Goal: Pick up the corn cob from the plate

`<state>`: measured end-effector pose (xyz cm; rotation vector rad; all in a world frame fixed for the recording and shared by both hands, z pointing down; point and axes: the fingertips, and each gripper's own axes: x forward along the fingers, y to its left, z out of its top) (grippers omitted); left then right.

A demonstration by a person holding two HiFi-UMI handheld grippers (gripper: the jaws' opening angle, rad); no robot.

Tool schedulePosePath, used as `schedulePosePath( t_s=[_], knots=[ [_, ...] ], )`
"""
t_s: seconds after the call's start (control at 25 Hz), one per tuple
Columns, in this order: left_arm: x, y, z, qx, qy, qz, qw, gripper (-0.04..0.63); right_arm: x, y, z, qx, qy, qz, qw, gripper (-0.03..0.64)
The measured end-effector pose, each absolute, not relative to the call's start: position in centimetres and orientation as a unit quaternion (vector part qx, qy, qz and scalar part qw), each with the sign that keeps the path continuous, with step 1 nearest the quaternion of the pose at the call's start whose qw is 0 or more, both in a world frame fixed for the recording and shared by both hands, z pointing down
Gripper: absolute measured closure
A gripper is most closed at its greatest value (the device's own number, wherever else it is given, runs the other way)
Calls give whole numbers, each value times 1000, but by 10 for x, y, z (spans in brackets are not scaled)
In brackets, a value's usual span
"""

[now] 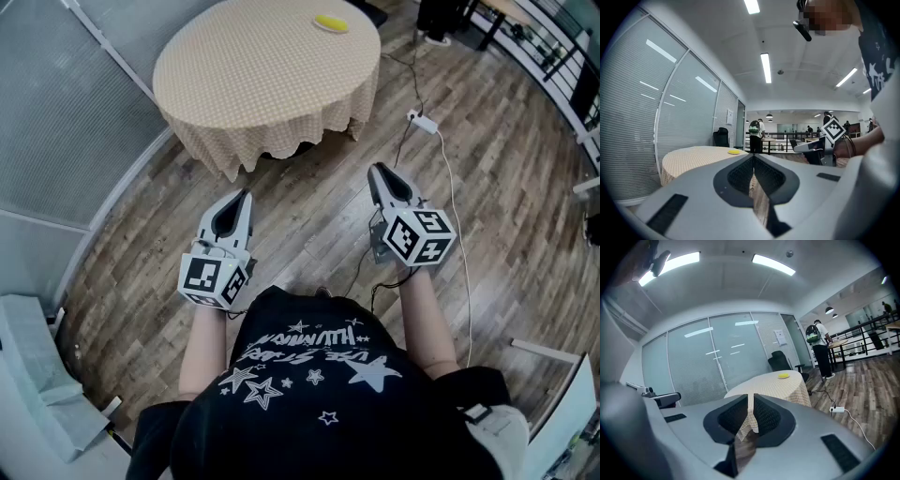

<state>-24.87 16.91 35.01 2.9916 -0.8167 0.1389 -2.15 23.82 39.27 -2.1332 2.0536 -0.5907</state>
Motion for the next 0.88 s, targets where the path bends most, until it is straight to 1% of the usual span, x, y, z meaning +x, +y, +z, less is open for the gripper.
schedulePosePath(
  t_s=[0.44,0.68,0.76,0.88],
  knots=[
    [-227,181,350,963,-265,52,17,588,-10,249,392,-698,687,-194,56,564],
    [-225,187,353,957,-283,59,21,588,-13,251,390,-691,703,-165,33,564],
    [-222,193,356,957,-281,63,24,588,-15,252,387,-682,710,-163,58,563],
    [-216,195,360,959,-273,72,23,588,-14,252,378,-662,719,-163,135,563]
  ],
)
